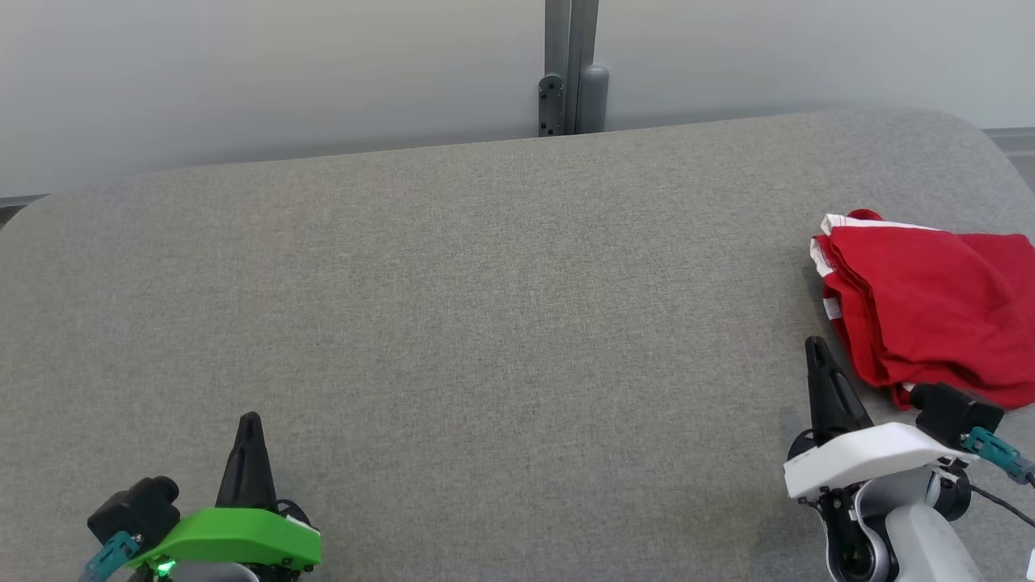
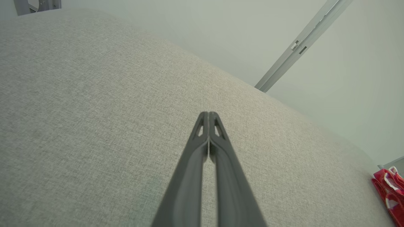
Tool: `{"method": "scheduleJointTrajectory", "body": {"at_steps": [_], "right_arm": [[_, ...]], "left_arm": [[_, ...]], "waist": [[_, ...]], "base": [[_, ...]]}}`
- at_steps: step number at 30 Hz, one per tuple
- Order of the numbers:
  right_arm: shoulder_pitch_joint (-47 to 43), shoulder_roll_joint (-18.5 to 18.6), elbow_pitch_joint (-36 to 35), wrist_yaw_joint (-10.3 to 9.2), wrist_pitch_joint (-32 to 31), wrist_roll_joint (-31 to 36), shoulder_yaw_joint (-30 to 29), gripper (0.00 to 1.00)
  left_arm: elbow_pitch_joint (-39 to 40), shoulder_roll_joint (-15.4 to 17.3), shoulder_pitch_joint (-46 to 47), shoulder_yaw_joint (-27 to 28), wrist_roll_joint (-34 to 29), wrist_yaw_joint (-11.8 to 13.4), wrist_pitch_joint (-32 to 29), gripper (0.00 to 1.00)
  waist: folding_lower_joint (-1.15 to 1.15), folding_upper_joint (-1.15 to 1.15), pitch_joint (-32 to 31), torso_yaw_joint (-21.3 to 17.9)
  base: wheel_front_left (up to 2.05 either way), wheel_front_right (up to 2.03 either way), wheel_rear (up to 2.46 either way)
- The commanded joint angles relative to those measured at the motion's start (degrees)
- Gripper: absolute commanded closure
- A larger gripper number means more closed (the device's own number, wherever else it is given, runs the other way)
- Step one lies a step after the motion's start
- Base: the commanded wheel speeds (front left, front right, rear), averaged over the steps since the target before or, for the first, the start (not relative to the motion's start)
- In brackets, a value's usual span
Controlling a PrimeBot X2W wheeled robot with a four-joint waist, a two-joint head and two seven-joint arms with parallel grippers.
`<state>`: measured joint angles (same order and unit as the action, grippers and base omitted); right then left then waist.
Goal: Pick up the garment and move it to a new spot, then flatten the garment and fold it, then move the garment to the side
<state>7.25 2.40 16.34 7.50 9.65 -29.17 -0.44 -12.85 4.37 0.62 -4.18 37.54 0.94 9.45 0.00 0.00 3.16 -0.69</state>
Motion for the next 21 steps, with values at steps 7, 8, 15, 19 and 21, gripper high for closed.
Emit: {"method": "scheduleJointTrajectory", "body": {"at_steps": [7,8,15,19,21], "right_arm": [[0.3,0.3,-1.2,0.0,-1.8,-7.8,-0.9,1.0],[0.2,0.3,-1.2,0.0,-2.0,-8.6,-1.0,1.0],[0.1,0.3,-1.4,0.0,-3.6,-14.4,-1.5,1.0],[0.0,0.4,-1.5,0.0,-4.4,-17.5,-1.8,1.0],[0.0,0.4,-1.5,0.0,-4.8,-19.0,-2.0,1.0]], "left_arm": [[0.6,-0.1,2.1,1.6,7.0,-1.3,-1.8,1.0],[0.5,-0.2,2.1,1.7,7.7,-1.4,-2.0,1.0],[0.4,-0.3,2.6,2.7,12.7,-2.2,-3.5,1.0],[0.3,-0.4,2.8,3.2,15.4,-2.5,-4.3,1.0],[0.2,-0.4,2.9,3.4,16.6,-2.8,-4.7,1.0]], "waist": [[0.0,0.0,-0.2,0.0],[0.0,0.0,-0.2,0.1],[0.0,0.0,-0.4,0.1],[0.0,0.0,-0.5,0.1],[0.0,0.0,-0.6,0.1]], "base": [[0.0,0.0,0.0],[0.0,0.0,0.0],[0.0,0.0,0.0],[0.0,0.0,0.0],[0.0,0.0,0.0]]}}
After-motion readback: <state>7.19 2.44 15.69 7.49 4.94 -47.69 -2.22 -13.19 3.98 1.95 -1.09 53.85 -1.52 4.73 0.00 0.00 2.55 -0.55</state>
